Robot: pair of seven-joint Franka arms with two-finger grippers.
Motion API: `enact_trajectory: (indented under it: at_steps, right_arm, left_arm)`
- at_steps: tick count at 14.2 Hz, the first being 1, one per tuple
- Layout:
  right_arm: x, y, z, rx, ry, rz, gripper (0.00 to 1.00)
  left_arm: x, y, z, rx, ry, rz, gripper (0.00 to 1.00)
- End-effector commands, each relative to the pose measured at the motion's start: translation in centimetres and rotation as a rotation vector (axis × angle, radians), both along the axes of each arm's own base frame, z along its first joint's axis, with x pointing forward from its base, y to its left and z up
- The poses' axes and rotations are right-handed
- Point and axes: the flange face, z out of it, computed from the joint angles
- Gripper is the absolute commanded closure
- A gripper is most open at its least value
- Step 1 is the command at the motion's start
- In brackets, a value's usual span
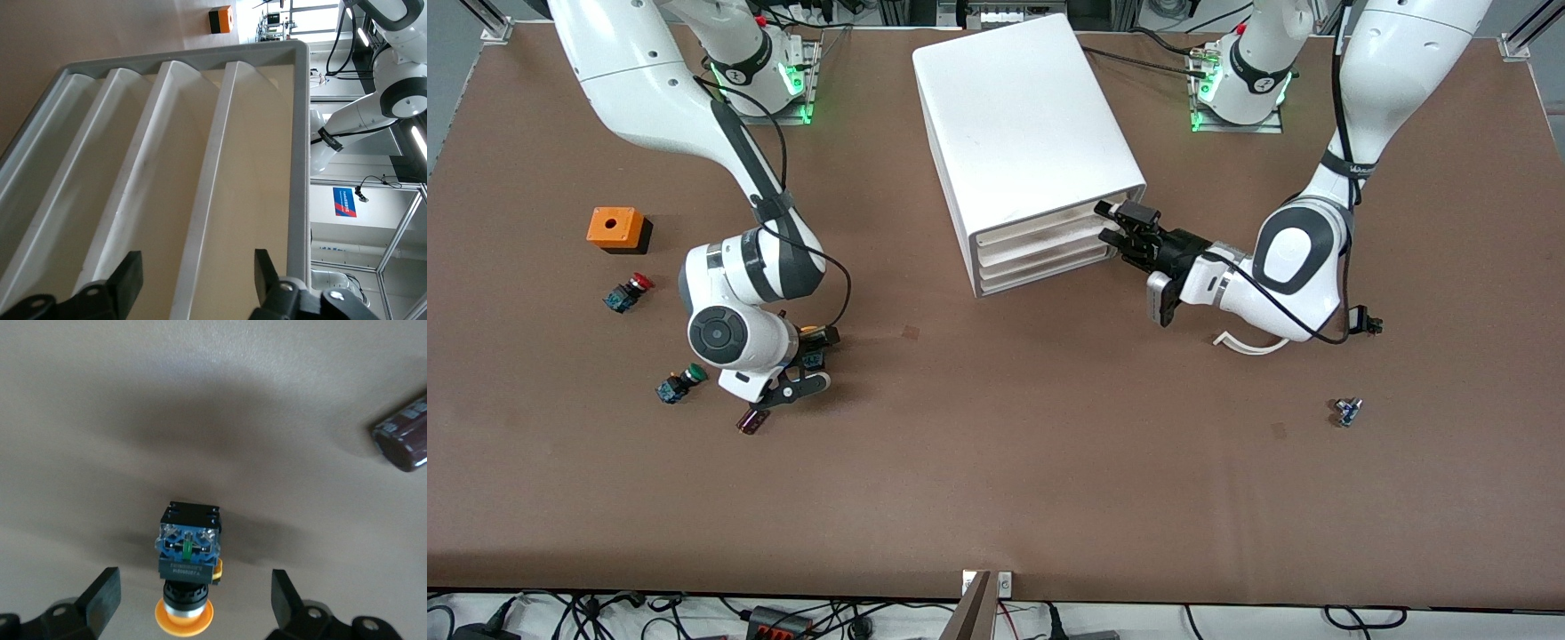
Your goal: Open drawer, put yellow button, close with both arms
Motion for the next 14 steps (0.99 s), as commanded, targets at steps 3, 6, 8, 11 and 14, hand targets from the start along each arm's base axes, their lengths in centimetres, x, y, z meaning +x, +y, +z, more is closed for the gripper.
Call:
enact_trajectory:
  at_steps: [3, 6, 8, 11, 14]
  right_arm:
    - [0.1, 1.6, -1.3, 0.008, -0.016, 0.000, 0.00]
    - [-0.1, 2.0, -1.4, 0.008, -0.014, 0.006, 0.22]
    - [-0.1, 1.9, -1.4, 0.007, -0.015, 0.006, 0.28]
    - [0.1, 1.5, -1.4, 0.006, -0.015, 0.000, 0.60]
    - [1.5, 2.0, 0.7, 0.019, -0.054, 0.017, 0.98]
  left_arm:
    - [-1.3, -1.2, 0.1, -0.025, -0.027, -0.010, 0.42]
    - [-1.2, -1.2, 0.2, -0.031, -0.039, -0.012, 0.57]
    - [-1.2, -1.4, -0.7, -0.059, -0.122, -0.026, 0.60]
    - [-1.6, -2.1, -1.2, -0.070, -0.135, -0.044, 0.66]
    - [-1.4, -2.1, -0.9, -0.078, -0.159, -0.057, 0.84]
